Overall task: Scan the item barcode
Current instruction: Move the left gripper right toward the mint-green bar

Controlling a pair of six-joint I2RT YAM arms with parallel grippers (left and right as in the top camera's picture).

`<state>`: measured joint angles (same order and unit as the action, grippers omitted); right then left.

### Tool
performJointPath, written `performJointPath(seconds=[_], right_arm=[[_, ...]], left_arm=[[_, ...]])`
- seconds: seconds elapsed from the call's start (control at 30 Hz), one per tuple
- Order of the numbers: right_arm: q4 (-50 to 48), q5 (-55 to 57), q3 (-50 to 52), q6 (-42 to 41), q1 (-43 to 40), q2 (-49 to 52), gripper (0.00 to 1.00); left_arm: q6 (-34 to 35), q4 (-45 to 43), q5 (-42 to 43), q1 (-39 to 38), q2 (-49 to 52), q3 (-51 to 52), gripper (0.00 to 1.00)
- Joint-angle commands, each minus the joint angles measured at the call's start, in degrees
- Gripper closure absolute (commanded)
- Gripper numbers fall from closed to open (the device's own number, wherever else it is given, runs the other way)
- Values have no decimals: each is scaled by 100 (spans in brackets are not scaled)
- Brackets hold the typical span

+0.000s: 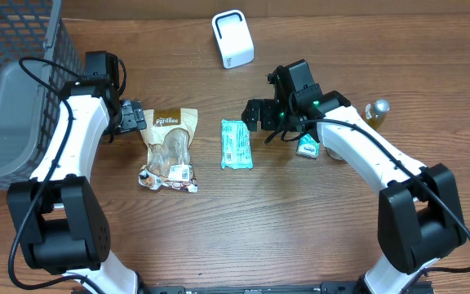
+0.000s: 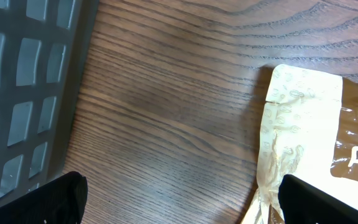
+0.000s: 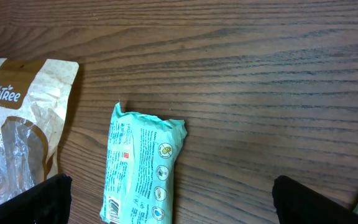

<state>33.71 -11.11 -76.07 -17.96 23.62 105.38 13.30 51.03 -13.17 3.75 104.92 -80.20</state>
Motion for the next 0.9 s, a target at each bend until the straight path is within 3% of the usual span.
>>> performJointPath(seconds=[0.0, 0.7, 0.87], right_arm=[[-17, 59, -83, 44, -28, -111, 0], [-17, 59, -83, 44, -28, -111, 0], [-17, 59, -83, 44, -28, -111, 0]], left_arm=[[-22, -11, -74, -44, -4, -31, 1], [9, -79, -46, -44, -4, -31, 1], [81, -262, 686, -46, -4, -31, 0]])
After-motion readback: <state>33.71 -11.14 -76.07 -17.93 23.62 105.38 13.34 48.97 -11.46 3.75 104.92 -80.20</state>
